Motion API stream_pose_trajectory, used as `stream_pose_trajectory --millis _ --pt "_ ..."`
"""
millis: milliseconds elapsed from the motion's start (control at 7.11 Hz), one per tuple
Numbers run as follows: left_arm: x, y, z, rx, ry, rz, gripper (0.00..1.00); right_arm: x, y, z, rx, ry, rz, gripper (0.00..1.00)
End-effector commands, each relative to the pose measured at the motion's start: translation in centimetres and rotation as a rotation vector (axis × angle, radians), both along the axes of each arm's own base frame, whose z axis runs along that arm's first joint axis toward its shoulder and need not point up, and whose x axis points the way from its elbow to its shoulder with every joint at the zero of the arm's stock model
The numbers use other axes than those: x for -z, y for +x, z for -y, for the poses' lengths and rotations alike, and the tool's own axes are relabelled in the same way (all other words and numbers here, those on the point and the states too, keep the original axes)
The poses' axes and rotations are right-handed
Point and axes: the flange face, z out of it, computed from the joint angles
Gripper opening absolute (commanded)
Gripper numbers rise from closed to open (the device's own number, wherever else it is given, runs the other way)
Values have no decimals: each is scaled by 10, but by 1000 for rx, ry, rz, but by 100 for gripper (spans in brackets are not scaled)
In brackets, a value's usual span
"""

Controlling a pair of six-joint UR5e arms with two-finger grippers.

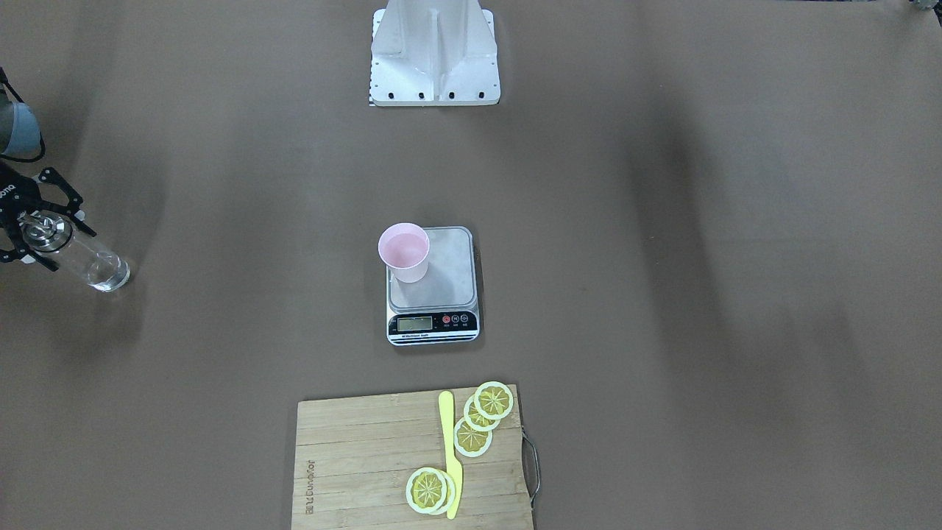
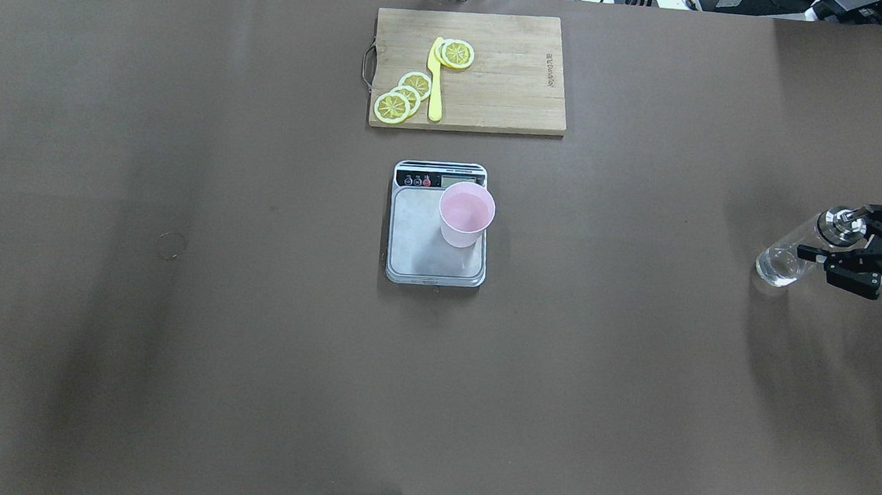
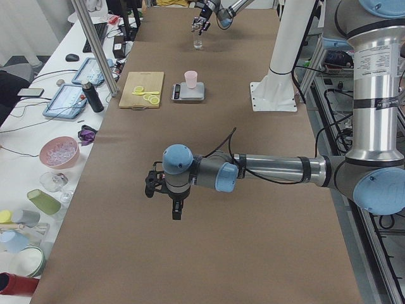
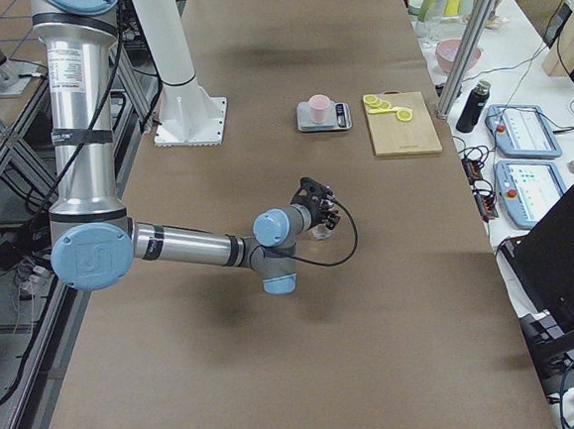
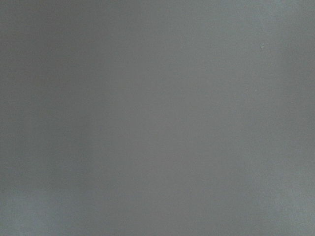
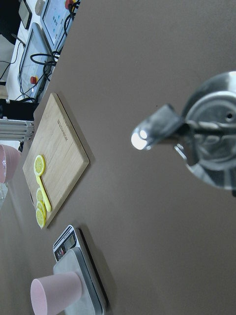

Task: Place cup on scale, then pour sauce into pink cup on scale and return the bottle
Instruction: 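Lower the glass bottle onto the table with the right gripper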

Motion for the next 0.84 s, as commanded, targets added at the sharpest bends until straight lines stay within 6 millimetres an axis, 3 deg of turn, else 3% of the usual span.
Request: stream_pose_trajectory --millis 0,422,703 --pt "-1 0 0 0 -1 0 99 0 0 0 -1 0 0 35" --pt "-1 0 0 0 -1 0 99 0 1 1 -10 3 0 71" --pt "-1 0 0 0 -1 0 99 0 0 1 -10 1 -1 88"
